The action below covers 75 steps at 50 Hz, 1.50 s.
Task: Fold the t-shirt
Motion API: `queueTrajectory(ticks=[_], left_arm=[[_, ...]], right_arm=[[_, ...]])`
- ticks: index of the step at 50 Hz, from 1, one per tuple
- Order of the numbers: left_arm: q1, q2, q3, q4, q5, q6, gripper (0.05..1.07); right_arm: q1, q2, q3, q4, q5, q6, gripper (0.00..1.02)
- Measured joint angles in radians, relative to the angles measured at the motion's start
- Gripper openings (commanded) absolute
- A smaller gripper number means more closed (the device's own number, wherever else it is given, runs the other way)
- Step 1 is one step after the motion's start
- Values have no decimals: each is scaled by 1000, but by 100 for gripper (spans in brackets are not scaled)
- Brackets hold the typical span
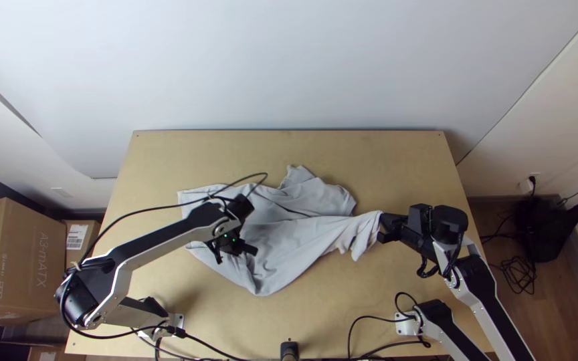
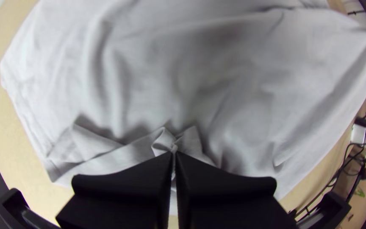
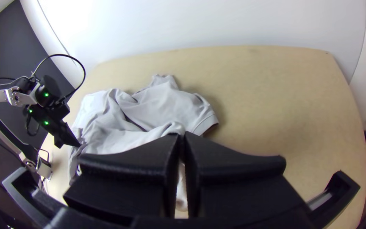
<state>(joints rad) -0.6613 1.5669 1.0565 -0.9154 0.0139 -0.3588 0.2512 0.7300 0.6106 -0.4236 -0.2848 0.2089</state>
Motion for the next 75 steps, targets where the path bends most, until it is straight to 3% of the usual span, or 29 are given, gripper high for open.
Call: queueTrajectory(ticks=[18, 28, 35, 43, 47, 59, 68, 75], left_arm=[[340, -116, 288, -21, -94, 8, 8], [512, -125, 426, -15, -133, 47, 8], [565, -146, 536, -5, -162, 80, 8], [596, -156, 653, 33, -226, 103, 8], [614, -151, 723, 37, -236, 109, 8], [672, -98, 997, 76, -288, 119, 8], [684, -96, 1083, 175, -334, 164, 8], [688, -109, 1087, 245, -358, 208, 8]], right_arm=[[-31, 107, 200, -159, -35, 7, 2], [-32, 251, 537, -359, -137, -1, 2], [-32, 374, 791, -478, -197, -64, 2], [-32, 514, 992, -529, -229, -201, 2], [-44, 608, 1099, -531, -232, -240, 2], [-103, 934, 1516, -487, -232, -240, 2], [-103, 945, 1602, -249, -226, -224, 2], [-102, 883, 1604, -95, -184, -177, 2]])
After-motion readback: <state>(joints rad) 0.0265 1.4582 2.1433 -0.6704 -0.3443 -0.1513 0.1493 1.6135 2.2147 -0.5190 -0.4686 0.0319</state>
